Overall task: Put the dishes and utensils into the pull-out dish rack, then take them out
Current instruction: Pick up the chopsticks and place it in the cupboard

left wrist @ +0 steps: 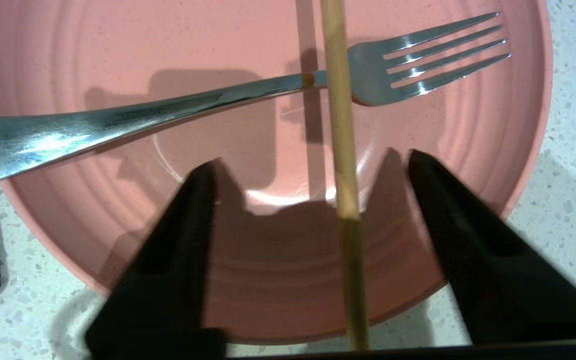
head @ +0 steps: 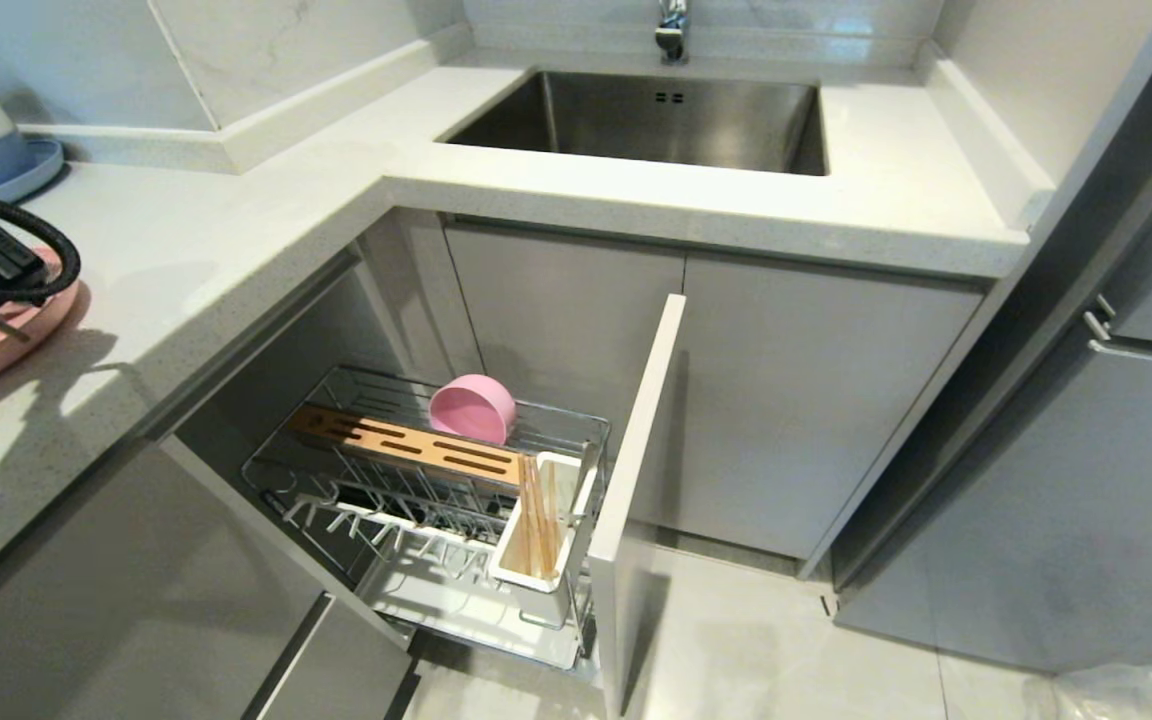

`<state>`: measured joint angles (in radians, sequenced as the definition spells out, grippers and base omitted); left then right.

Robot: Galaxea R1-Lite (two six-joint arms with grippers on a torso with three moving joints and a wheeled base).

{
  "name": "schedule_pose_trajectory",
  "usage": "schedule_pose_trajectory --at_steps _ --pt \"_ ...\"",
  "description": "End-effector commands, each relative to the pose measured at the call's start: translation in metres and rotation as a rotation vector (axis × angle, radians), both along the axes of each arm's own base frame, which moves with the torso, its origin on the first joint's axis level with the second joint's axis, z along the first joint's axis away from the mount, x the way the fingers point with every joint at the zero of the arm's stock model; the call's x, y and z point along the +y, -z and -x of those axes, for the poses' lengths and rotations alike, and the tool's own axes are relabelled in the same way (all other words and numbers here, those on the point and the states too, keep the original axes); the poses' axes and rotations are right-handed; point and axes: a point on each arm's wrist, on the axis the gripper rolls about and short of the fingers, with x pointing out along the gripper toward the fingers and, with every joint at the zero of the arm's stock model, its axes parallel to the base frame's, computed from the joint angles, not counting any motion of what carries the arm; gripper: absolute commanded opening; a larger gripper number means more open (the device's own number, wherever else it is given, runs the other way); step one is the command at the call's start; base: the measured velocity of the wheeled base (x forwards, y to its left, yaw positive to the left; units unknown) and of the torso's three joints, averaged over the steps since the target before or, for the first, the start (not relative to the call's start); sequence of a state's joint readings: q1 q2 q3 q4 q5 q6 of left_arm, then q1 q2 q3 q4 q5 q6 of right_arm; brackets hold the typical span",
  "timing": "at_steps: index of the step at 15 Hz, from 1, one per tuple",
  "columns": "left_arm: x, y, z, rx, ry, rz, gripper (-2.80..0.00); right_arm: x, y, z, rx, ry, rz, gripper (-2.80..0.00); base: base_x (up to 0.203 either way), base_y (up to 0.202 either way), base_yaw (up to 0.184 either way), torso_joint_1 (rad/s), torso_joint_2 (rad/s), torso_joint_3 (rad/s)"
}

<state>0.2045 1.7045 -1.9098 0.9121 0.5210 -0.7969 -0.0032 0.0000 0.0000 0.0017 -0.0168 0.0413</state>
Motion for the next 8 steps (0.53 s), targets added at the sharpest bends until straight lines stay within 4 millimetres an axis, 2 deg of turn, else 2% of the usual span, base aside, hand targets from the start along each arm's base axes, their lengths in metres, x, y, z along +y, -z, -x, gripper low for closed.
schedule_pose_trajectory --at_steps 1,8 --pt "0.0004 0.0001 0.0011 0.0 -0.003 0.008 -2.8 0.0 0.0004 -0.0001 0.001 0.0 0.0 -2.8 0.0 0.0 0.0 0.0 0.0 0.0" --pt "0.0014 -0.0078 0.0086 -0.034 -0.01 0.005 -2.8 0.0 0.0004 -0.0001 0.001 0.0 0.0 -2.8 0.0 0.0 0.0 0.0 0.0 0.0"
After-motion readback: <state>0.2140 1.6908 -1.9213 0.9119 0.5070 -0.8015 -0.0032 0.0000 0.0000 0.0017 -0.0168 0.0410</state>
